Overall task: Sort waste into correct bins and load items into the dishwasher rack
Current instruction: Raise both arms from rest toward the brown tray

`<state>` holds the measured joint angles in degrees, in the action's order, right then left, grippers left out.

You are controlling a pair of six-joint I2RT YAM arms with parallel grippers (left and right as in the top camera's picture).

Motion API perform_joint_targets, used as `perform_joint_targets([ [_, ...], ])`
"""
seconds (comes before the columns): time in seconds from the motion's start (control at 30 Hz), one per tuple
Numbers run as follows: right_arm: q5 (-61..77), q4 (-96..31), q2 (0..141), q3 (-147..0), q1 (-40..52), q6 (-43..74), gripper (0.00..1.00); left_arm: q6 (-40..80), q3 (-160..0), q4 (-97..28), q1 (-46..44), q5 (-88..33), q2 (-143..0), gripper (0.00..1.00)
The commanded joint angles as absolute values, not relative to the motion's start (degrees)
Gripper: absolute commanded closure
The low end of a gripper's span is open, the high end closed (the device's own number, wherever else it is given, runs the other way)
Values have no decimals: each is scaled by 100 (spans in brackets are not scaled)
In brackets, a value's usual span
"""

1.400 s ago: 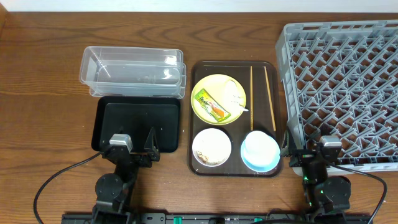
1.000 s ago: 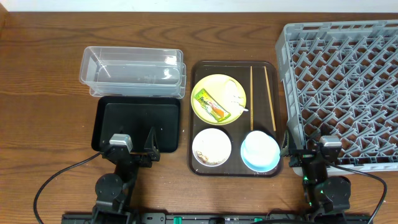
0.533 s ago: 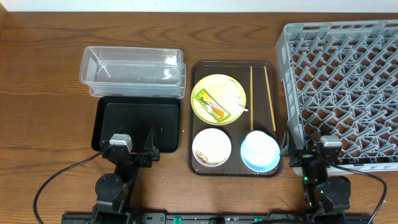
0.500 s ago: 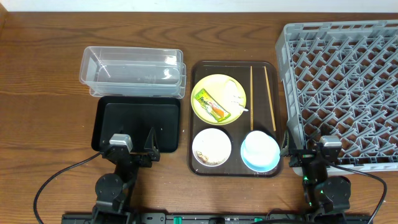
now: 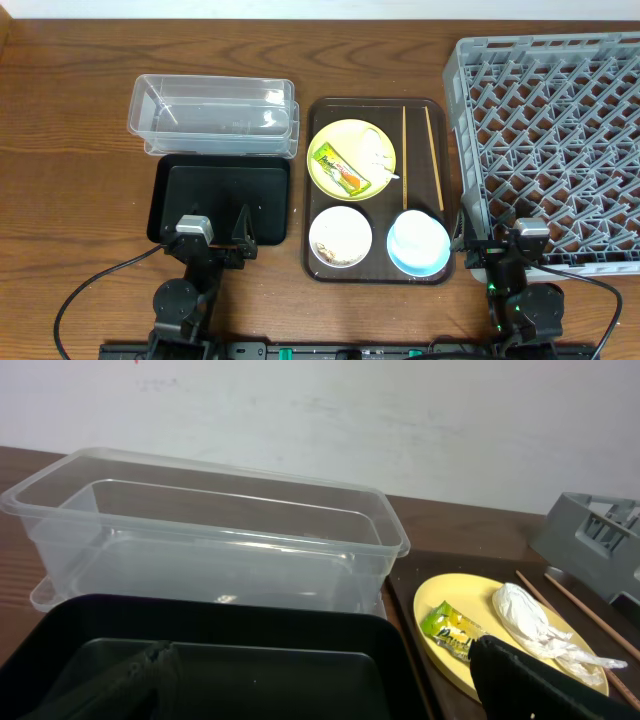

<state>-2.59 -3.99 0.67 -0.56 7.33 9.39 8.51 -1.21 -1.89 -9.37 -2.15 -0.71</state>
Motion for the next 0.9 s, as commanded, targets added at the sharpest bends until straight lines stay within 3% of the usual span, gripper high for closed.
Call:
perform_joint_targets([
  [0.0,-259,-395,38,-32,709,923,1,757,-23,-399,-902,-78,-62,6],
  [0.2,314,-283,38,-32,709,1420,1,1439,-25,-296,-902,-169,-60,6],
  [0.3,930,-217,38,-99,709,1420,1,1511,-62,346,-902,-860,-60,6],
  [0.47,1313,-1072,228,-967,709,1409,1,1514,-613,937,-902,-1441,-128,6],
  [0.63,1315,-1772,1245,-2305,709,1321,1,1509,-1968,5,-902,-1706,-1109,6],
  [0.87,1321,-3378,3706,-4567,709,1323,1,1498,-5026,-2692,-904,-2443,-3953,6],
])
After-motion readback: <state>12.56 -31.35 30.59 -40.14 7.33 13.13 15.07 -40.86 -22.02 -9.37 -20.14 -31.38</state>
